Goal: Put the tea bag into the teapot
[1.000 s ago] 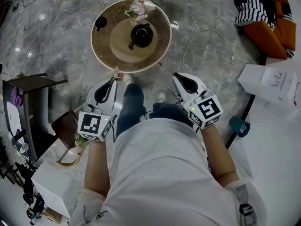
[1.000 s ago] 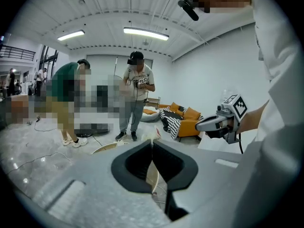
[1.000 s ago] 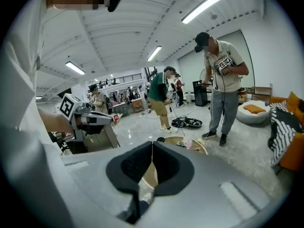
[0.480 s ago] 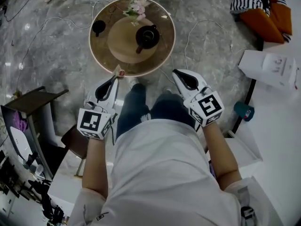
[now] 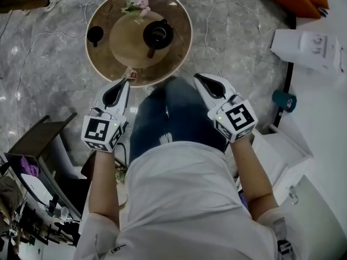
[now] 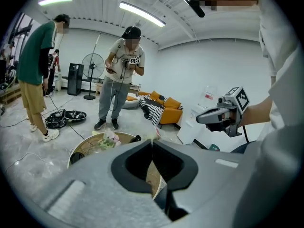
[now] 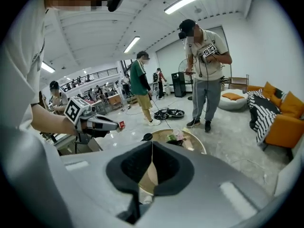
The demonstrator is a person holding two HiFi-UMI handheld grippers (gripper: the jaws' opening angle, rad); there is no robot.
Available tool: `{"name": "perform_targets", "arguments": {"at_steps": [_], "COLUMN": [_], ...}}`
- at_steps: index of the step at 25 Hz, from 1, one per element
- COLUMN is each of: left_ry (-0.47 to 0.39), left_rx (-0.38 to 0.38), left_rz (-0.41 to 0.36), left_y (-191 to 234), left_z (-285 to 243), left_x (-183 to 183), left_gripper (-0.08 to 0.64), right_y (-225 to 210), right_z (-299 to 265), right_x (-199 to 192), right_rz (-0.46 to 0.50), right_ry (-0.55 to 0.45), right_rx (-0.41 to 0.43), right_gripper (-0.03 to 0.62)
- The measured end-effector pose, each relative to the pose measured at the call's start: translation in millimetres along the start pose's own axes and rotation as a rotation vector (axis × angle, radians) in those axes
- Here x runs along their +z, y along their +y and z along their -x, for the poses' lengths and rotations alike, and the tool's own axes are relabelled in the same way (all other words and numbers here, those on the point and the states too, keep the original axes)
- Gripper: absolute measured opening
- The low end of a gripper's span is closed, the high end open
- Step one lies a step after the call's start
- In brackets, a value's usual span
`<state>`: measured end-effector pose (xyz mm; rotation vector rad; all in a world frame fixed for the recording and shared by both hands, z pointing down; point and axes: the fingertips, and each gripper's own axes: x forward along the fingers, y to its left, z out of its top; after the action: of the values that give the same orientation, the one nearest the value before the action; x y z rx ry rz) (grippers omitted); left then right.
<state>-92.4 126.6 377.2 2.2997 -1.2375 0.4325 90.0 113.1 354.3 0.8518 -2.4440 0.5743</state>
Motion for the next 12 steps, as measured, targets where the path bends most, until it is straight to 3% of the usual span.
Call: {"name": "perform_targets", "arguments": {"at_steps": [12], "left_ry": [0.083], "left_rx": [-0.082], "left_rz": [0.037], "left_y": [27], "left_z": [-109], "left_x": [-12], "left_gripper": [0.008], "right_y": [-54], "right_z": [-28], "right_x": [-33], "right_rz": [-0.149], "right_ry": [0.035], "right_rx": [-0.101], "right_gripper": [0.006]}}
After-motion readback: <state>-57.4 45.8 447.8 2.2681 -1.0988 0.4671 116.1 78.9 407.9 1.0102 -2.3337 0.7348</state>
